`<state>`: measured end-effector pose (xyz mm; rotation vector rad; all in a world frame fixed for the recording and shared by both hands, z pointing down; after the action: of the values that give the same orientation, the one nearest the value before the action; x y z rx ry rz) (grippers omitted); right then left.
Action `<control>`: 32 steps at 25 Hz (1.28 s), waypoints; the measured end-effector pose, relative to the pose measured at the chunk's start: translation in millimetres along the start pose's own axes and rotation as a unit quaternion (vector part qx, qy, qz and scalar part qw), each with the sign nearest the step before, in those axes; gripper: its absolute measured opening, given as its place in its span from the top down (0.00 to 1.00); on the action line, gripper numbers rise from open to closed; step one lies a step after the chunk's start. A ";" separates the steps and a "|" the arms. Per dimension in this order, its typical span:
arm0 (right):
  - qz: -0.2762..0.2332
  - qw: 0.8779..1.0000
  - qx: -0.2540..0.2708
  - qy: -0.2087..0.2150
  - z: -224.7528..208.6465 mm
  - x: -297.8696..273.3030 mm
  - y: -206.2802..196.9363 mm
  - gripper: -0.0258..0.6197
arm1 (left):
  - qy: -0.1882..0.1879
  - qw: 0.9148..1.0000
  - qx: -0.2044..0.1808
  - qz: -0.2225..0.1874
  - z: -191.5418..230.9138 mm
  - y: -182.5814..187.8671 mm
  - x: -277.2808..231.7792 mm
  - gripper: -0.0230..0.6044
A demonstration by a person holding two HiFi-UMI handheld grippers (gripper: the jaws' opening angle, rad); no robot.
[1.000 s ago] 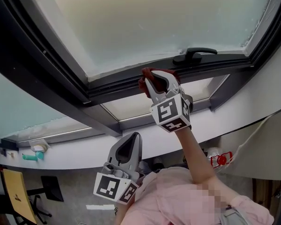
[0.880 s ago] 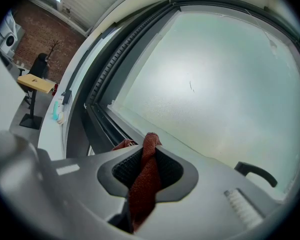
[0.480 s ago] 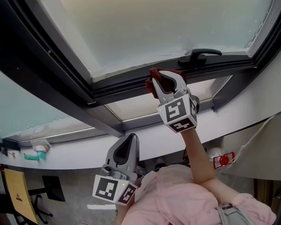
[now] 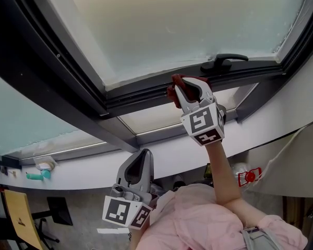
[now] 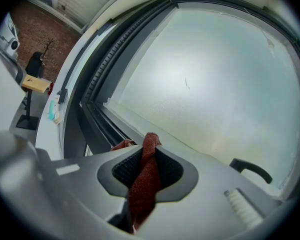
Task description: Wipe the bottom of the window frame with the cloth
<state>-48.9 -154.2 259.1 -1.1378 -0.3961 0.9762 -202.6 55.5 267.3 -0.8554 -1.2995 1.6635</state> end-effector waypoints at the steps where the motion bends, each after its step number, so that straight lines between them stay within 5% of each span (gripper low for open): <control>1: 0.001 1.000 -0.001 -0.001 -1.1 0.4 -0.6 0.85 | -0.001 1.000 0.001 0.000 -0.4 -0.7 -0.1 0.97; 32: 0.008 0.999 -0.027 -0.036 -44.9 16.8 -23.9 0.85 | 0.004 1.000 0.004 -0.002 -13.4 -3.9 -5.7 0.97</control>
<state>2.8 -168.4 258.7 -1.1595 -0.4742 1.0285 -187.5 56.2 268.0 -0.8530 -1.2878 1.6586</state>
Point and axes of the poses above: the fingertips, and each gripper's own axes: x backward along the fingers, z to its left, y out of its top, the point moved 8 cm from there along x, backward along the fingers, and after that the axes turned 3 degrees about -x, right-handed, at the moved point
